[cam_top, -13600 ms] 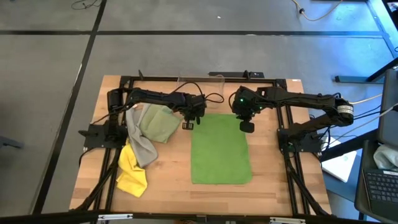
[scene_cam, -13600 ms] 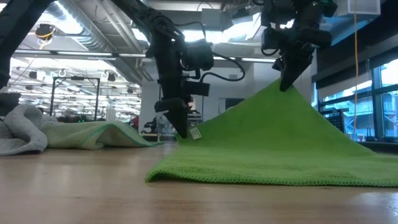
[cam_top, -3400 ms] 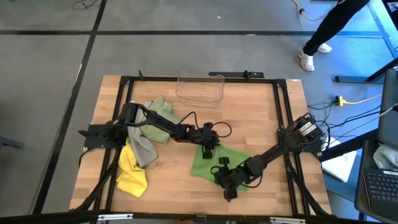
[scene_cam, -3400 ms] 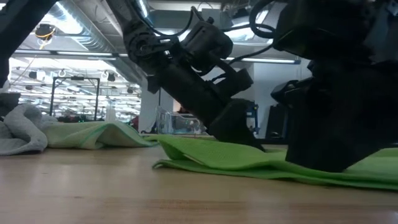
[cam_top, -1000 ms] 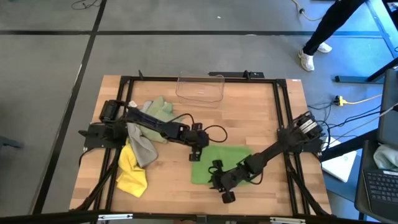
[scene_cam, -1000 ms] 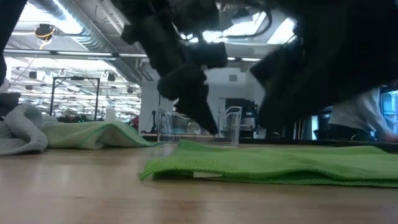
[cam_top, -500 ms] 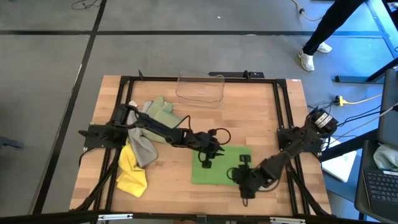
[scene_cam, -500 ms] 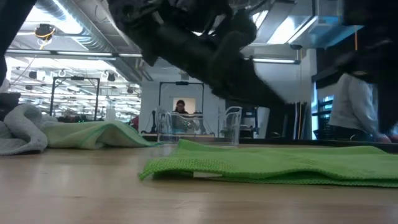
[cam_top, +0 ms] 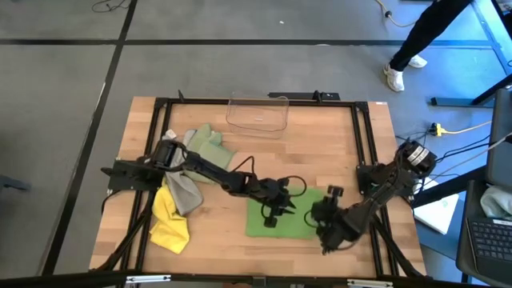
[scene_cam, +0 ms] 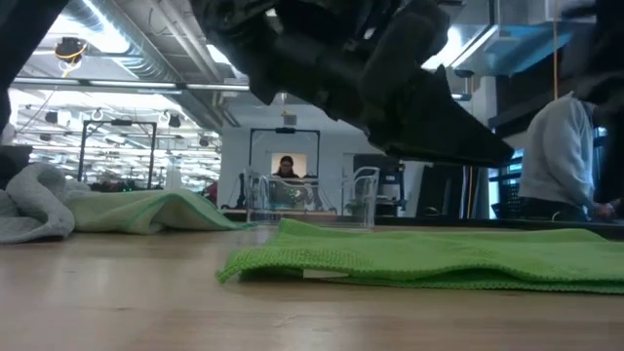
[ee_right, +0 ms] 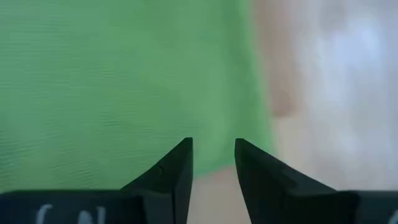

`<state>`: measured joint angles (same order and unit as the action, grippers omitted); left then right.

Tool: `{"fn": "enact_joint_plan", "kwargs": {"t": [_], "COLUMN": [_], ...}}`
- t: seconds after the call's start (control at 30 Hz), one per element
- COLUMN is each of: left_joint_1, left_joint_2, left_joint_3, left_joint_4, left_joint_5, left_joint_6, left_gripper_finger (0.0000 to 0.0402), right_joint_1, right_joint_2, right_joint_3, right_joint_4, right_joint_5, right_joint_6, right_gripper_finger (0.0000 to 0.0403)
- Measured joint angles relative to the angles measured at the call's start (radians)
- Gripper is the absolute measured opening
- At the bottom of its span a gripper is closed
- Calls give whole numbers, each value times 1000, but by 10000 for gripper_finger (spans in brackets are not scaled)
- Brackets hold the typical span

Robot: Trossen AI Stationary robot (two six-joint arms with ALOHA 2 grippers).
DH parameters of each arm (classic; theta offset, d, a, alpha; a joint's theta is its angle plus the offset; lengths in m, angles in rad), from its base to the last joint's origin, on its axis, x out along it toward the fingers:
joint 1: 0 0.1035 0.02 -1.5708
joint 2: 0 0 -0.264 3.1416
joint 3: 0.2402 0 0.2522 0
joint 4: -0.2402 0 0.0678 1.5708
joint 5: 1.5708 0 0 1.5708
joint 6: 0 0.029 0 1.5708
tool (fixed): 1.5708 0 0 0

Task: Fold microfiber towels
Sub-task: Fold the green microfiber cloth

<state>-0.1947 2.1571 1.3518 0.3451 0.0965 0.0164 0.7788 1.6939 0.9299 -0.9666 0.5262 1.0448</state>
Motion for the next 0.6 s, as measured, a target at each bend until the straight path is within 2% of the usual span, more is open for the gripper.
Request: {"fn": "enact_joint_plan", "kwargs": {"t": [0.27,0.6], "left_joint_1": [-59,-67], "left_joint_2": [17,32], "left_joint_3": [0,0], "left_joint_4": [47,152], "left_joint_5": [-102,-106], "left_joint_6": [-7,-6], "left_gripper_finger": [82,82], "right_joint_1": [-134,-196], "right_joint_2": [-73,-269], "right_joint_3": [-198,-215], "right_joint_4": [275,317], "right_joint_5": [-30,-57], "right_joint_6": [-75,-212], "right_gripper_finger": [123,123]}}
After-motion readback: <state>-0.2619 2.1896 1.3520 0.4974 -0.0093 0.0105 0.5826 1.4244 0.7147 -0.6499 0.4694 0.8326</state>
